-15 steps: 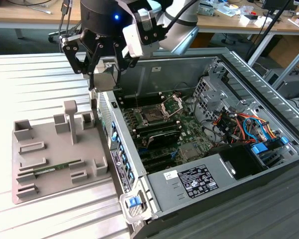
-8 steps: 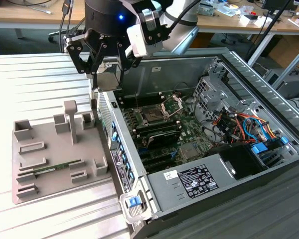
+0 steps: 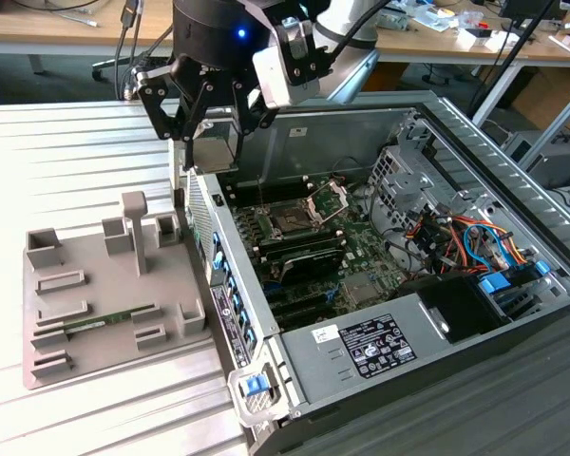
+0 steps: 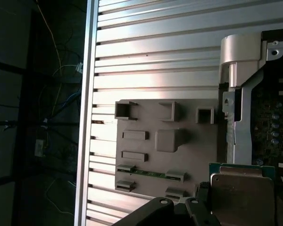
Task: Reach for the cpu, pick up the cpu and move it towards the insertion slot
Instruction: 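Pick up the cpu and move it towards the insertion slot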
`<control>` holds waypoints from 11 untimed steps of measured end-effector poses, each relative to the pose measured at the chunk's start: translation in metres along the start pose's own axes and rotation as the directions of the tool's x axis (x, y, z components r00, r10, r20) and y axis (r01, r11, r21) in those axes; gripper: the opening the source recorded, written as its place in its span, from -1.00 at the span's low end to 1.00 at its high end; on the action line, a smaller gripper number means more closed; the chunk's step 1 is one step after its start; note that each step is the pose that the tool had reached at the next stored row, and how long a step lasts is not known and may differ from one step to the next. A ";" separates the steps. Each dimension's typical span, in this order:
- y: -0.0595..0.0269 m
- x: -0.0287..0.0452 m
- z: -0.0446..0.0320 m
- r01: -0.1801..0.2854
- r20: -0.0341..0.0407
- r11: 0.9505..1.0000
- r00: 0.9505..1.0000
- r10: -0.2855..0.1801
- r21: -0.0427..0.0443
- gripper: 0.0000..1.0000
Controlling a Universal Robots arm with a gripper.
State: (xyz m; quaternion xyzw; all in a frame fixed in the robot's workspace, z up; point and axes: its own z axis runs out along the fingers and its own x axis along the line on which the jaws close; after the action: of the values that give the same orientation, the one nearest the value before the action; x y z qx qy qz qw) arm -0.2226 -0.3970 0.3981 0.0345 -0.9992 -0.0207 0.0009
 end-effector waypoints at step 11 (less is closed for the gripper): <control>-0.0007 -0.0111 0.0000 0.000 0.000 1.000 1.000 0.000 0.000 0.10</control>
State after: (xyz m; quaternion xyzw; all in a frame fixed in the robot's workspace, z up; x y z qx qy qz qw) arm -0.2115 -0.3970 0.3981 0.0344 -0.9992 -0.0207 0.0009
